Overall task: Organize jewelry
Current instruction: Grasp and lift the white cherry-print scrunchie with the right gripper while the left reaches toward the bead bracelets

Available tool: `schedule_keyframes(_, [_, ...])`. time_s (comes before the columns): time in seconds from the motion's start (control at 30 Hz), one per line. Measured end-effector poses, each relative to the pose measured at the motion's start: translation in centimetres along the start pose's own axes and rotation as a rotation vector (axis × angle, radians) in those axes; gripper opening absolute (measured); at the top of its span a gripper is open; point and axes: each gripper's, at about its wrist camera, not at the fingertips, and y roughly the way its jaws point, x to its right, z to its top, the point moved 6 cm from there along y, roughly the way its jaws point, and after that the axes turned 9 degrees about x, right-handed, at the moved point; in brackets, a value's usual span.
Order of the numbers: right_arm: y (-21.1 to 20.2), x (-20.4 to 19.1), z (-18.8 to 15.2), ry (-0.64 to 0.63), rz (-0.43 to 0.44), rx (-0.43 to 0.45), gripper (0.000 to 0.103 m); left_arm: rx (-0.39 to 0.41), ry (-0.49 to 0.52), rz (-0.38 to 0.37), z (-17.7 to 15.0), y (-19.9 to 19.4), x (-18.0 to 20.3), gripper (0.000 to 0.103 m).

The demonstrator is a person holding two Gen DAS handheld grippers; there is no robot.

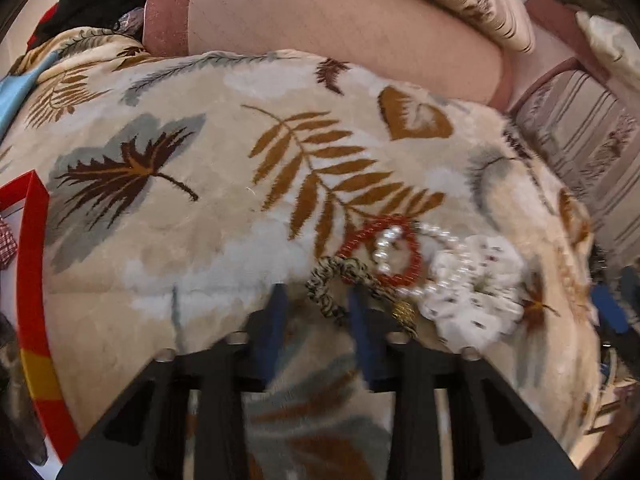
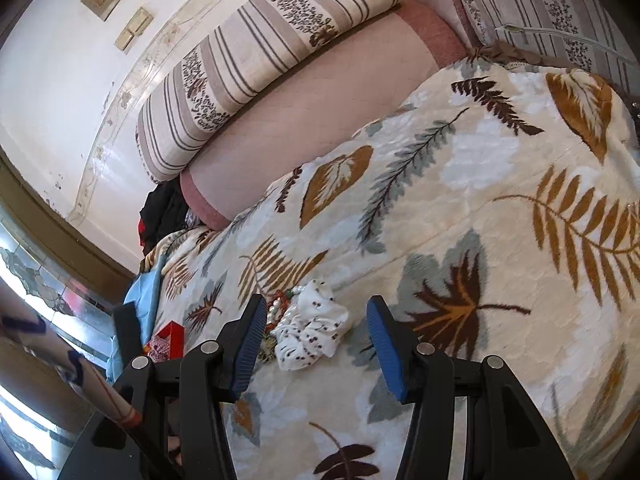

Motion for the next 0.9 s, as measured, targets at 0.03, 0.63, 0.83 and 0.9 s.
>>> schedule_keyframes(0.03, [0.1, 0.1, 0.1, 0.003, -0.004, -0.001, 0.056, 0.021, 0.004, 0.003, 0.0, -0.2, 0.2, 0.012])
schedule_keyframes(0.63, [8.8, 0.0, -4.3, -0.042, -0.051, -0.171, 0.056, 0.274, 0.092, -0.104, -4.0, -14.4, 3.9, 0.006])
schedule_keyframes(0.83, [8.2, -1.5, -4.8, -0.172, -0.128, -0.125, 0.009, 0.299, 0.094, -0.107, -3.6, -13.6, 2.3, 0.006])
schedule_keyframes(0.9, [6.6, -2.5, -3.7, -0.202, -0.128, -0.071, 0.009, 0.303, 0.097, -0.101, -3.2, -13.5, 2.0, 0.006])
